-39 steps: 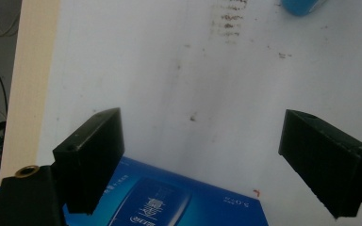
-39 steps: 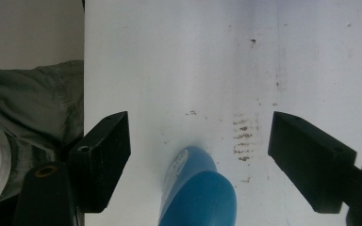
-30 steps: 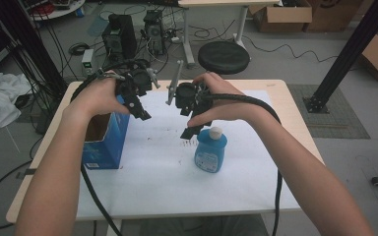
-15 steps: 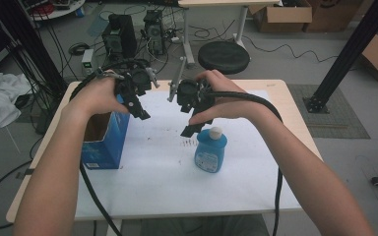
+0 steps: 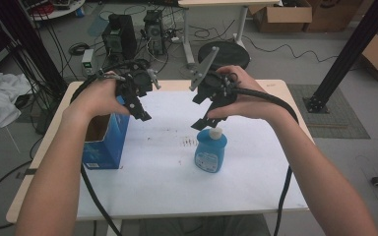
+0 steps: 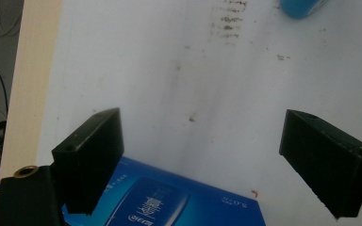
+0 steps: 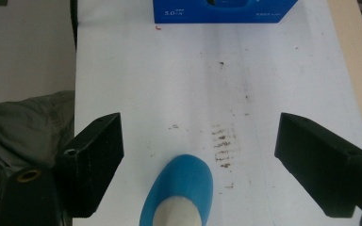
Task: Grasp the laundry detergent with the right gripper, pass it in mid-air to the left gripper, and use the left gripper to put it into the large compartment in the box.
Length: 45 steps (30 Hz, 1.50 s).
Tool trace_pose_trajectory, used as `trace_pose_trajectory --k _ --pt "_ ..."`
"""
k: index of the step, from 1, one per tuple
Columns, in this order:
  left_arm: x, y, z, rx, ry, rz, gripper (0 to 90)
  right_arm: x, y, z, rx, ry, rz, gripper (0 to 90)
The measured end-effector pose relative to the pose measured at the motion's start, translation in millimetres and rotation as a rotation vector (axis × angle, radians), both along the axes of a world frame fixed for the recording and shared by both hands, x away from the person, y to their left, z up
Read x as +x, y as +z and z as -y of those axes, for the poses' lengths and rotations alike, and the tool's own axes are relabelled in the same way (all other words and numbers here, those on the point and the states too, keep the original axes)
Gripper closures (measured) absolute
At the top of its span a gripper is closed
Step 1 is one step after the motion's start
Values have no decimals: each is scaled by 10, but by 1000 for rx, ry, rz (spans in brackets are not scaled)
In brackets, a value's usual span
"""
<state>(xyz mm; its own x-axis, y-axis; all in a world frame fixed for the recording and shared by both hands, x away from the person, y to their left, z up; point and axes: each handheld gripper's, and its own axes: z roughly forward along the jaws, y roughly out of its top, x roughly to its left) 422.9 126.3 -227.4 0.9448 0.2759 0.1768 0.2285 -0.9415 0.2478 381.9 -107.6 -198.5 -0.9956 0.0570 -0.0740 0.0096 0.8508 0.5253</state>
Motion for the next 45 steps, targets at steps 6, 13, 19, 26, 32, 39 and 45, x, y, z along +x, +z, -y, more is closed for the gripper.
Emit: trace_pose_trajectory --k 6,13,19,26,32,39,45 --pt "-40 13 8 -3 1 2 149 -82 -34 291 79 -17 4 158" --pt "-53 14 22 -3 2 3 149 -130 -111 550 142 -45 12 157" --pt "-56 19 37 -4 -2 5 145 -143 -247 786 191 -80 1 156" --pt "-56 5 51 2 -1 5 139 -170 -415 995 264 -105 -15 152" --pt "-53 -7 54 5 0 4 138 -189 -541 1077 280 -118 -23 152" --pt "-52 -4 65 8 -4 2 139 -199 -719 1151 295 -133 -38 152" --pt "-55 3 73 6 -5 2 139 -227 -838 1209 331 -148 -43 150"
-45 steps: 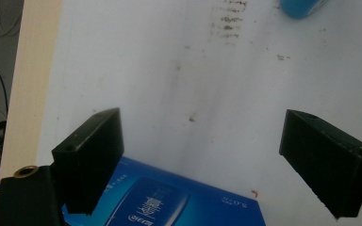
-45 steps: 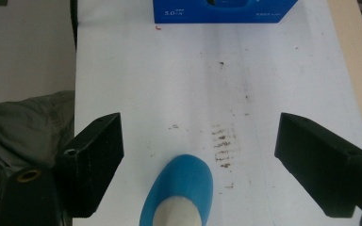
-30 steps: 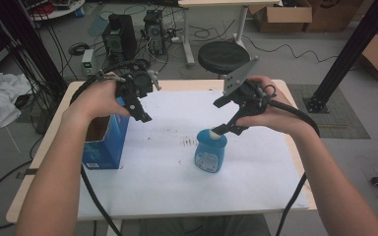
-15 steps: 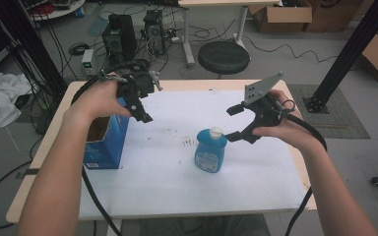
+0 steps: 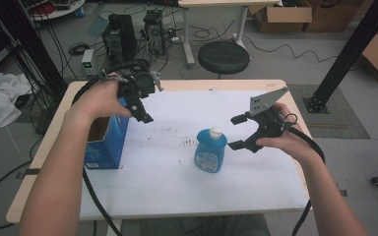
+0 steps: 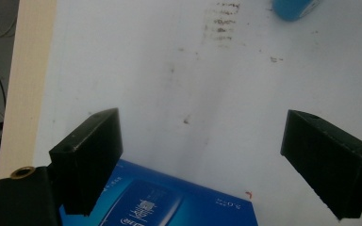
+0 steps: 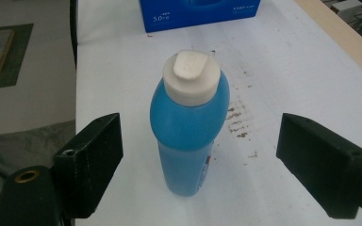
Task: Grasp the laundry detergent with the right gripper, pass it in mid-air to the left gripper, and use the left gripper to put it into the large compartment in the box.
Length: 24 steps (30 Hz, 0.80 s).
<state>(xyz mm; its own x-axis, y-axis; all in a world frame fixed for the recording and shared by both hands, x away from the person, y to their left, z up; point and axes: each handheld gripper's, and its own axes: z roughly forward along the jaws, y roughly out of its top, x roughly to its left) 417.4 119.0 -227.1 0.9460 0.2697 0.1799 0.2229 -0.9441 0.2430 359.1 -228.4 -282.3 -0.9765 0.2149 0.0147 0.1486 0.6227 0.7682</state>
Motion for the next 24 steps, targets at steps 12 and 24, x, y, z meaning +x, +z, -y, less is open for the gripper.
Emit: trace_pose_trajectory --k 12,24 --pt "-10 -2 41 6 -12 -3 139 -49 -274 -14 9 -24 -2 150" --pt "6 0 34 -1 -10 -7 138 -45 -517 -34 32 -59 -29 152"
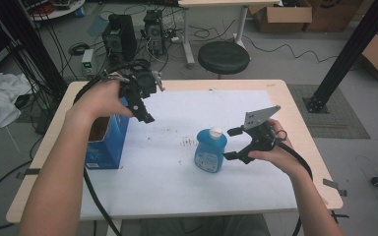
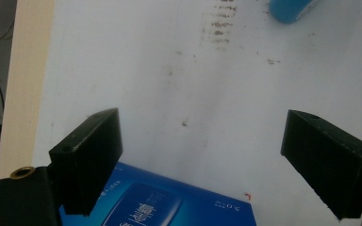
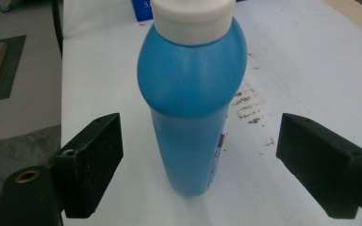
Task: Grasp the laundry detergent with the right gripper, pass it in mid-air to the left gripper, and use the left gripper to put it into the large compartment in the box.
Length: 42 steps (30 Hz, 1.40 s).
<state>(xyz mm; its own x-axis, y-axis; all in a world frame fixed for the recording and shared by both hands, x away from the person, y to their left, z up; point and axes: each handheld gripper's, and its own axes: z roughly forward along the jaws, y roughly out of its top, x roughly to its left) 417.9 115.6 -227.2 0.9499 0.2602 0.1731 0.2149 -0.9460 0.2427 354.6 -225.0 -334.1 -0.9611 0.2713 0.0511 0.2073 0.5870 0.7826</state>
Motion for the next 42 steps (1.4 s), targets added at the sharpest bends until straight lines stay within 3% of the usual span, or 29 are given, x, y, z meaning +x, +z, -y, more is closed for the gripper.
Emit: trace_pose_trajectory --k 24,42 --pt "14 -4 15 0 -4 0 138 -6 -293 -186 37 -22 -11 171" --pt "6 7 -2 -2 -3 -1 138 12 -414 -317 74 -50 -1 215"
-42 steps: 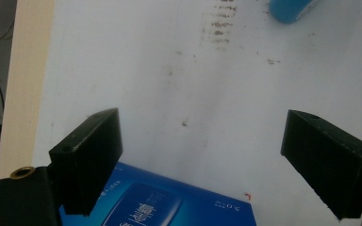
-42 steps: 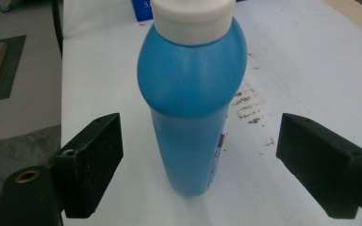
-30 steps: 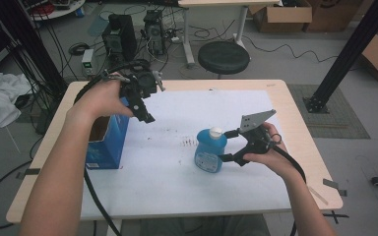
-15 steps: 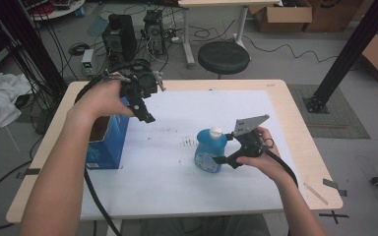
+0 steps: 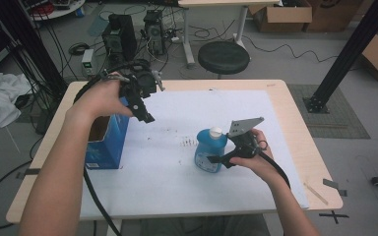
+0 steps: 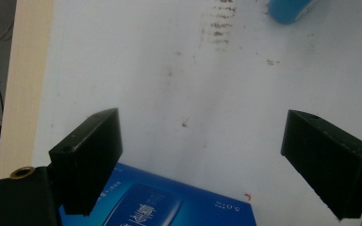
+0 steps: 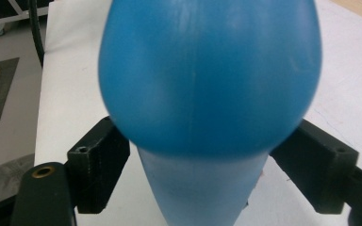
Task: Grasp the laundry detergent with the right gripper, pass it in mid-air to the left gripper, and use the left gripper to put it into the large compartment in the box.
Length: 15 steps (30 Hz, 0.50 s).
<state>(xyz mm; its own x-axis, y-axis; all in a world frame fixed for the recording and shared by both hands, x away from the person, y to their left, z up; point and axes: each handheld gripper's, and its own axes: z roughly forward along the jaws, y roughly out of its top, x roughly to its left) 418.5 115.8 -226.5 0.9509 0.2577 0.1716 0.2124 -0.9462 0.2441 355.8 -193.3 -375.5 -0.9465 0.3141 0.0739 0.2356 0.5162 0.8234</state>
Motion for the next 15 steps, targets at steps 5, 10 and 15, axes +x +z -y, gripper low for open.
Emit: trace_pose_trajectory --k 5,10,15 --pt "1 -7 4 1 0 -2 138 7 -17 -17 9 -11 7 238" --pt "3 3 6 -2 -1 -1 138 9 -37 -42 27 -14 4 328" --pt "-1 1 1 -4 -2 -1 138 10 -82 -55 24 -23 9 394"
